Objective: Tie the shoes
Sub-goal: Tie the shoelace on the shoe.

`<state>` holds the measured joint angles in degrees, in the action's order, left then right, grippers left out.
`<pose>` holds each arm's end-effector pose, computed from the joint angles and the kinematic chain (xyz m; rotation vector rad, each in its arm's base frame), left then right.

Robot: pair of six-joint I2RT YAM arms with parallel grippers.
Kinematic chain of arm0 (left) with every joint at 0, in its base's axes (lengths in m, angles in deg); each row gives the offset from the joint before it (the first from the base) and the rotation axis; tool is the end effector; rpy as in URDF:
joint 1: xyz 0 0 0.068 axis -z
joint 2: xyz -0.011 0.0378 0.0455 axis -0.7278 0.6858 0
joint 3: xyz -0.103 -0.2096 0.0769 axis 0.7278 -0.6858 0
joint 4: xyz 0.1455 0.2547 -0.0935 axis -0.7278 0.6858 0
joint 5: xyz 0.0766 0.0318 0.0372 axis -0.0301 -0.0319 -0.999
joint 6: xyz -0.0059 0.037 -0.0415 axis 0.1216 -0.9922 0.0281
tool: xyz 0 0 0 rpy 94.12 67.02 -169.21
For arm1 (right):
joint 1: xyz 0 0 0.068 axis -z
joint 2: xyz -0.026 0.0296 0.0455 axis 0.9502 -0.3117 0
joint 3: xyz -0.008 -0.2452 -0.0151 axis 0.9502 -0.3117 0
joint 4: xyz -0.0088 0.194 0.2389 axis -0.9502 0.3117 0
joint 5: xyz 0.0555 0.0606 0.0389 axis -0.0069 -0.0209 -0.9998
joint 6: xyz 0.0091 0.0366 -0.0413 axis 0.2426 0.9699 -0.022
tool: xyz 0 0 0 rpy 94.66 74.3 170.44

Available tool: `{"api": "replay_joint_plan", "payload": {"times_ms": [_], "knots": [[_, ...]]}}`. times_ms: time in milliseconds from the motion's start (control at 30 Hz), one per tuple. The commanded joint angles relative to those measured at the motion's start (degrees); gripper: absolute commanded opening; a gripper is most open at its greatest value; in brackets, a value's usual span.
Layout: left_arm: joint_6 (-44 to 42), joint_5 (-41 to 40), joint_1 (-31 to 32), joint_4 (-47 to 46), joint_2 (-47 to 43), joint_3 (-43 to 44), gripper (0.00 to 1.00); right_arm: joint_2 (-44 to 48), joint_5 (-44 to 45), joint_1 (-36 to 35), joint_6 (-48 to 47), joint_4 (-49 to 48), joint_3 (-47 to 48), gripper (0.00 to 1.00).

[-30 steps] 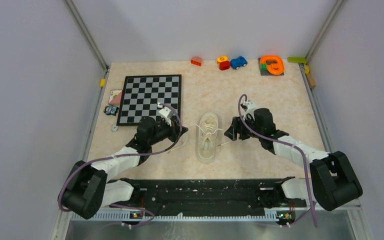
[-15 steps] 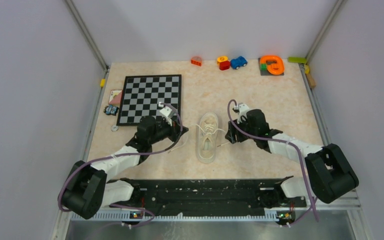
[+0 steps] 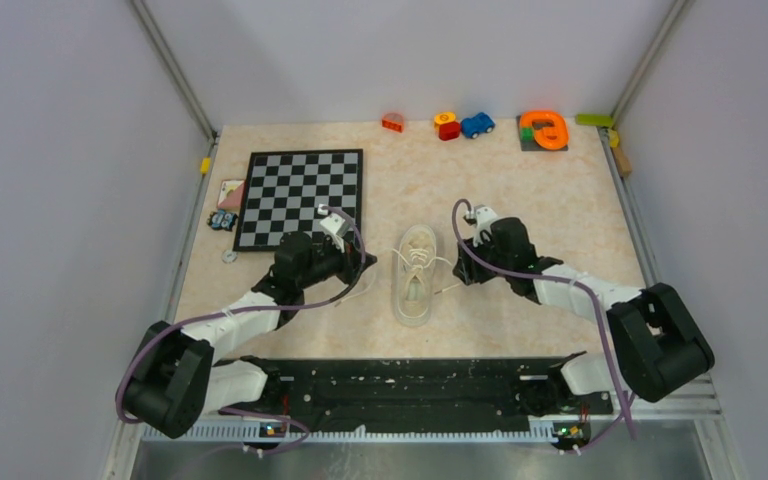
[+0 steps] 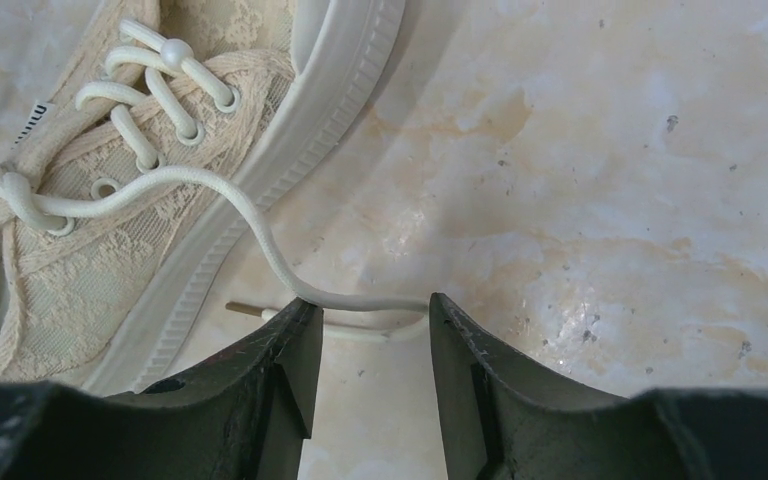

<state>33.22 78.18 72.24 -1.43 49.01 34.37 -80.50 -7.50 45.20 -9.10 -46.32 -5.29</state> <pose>0.2520 -0.1404 0.1406 0.5686 1.8239 -0.9016 0.2670 0.1427 0.1068 -0.5127 2.2639 0.5289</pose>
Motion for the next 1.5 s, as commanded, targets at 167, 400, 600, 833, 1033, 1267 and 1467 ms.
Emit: {"api": "replay_joint_plan", "payload": {"times_ms": [167, 400, 600, 833, 1033, 1267, 1467], "knots": [[-1.04, 1.08, 0.03, -1.75, 0.93, 2.48, 0.00, -2.38, -0.74, -1.93, -2.10, -4.82, 3.64, 0.20], [-0.83, 1.22, 0.04, -1.60, 0.94, 2.67, 0.00, 1.93, 0.85, -1.93, 2.28, -1.05, 2.71, 0.00], [0.84, -1.47, -0.16, -1.33, -0.36, 1.80, 0.00, 10.22, -1.92, -0.62, 9.66, -6.75, -3.27, 0.00], [0.60, -0.41, -0.22, -0.94, -0.12, 2.30, 0.00, 1.19, -3.89, -0.69, 8.64, 0.13, 2.73, 0.00], [0.17, 0.13, -0.27, -0.61, -0.26, 2.57, 0.00, -4.26, -0.12, -1.30, 9.21, 3.57, 6.42, 0.07], [-0.24, 0.29, -0.24, -0.32, -0.15, 2.75, 0.00, -5.41, 1.66, -2.32, 7.80, 2.93, 7.20, 0.25], [-0.67, 0.54, -0.23, -0.15, 0.16, 3.14, 0.00, -7.21, 1.27, -2.68, 5.73, 3.01, 8.18, 0.28]]}}
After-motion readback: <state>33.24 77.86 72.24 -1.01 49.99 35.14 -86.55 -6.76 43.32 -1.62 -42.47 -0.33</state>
